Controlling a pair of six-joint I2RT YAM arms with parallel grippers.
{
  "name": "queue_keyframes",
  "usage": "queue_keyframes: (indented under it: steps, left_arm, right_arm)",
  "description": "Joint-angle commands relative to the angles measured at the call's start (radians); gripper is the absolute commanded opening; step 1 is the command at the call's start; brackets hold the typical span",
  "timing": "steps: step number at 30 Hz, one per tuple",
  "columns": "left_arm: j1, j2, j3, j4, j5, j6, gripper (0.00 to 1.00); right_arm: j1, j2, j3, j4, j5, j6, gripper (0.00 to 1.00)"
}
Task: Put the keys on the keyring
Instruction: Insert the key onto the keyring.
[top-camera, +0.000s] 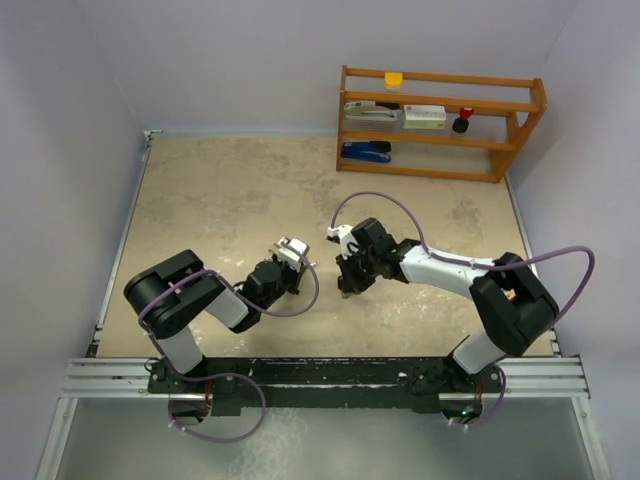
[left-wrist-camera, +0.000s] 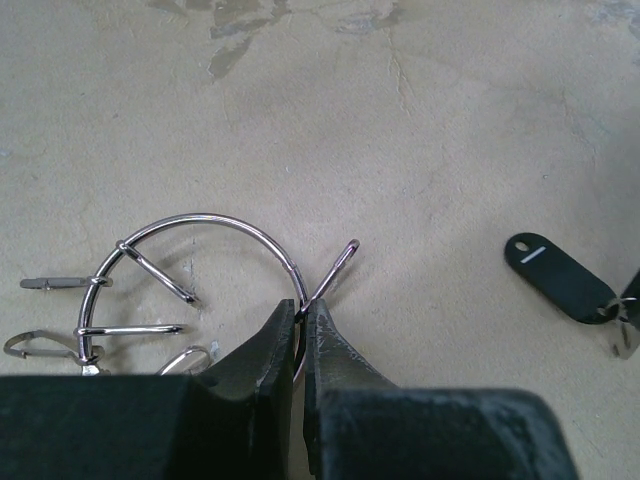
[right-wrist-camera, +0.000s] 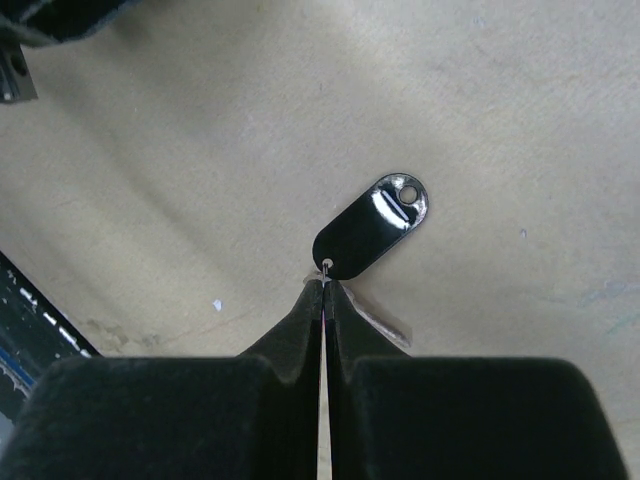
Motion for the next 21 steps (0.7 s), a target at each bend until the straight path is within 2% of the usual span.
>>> queue_keyframes:
  steps: [1, 21]
  left_arm:
    - [-0.008, 0.01, -0.008, 0.089, 0.045, -0.002, 0.0]
    - [-0.023, 0.067, 0.021, 0.092, 0.072, 0.029, 0.0]
  right_arm:
    - [0.004, 0.035, 0.06, 0.085, -0.043, -0.036, 0.0]
    - [0.004, 0.19, 0.169, 0.202, -0.116, -0.02, 0.0]
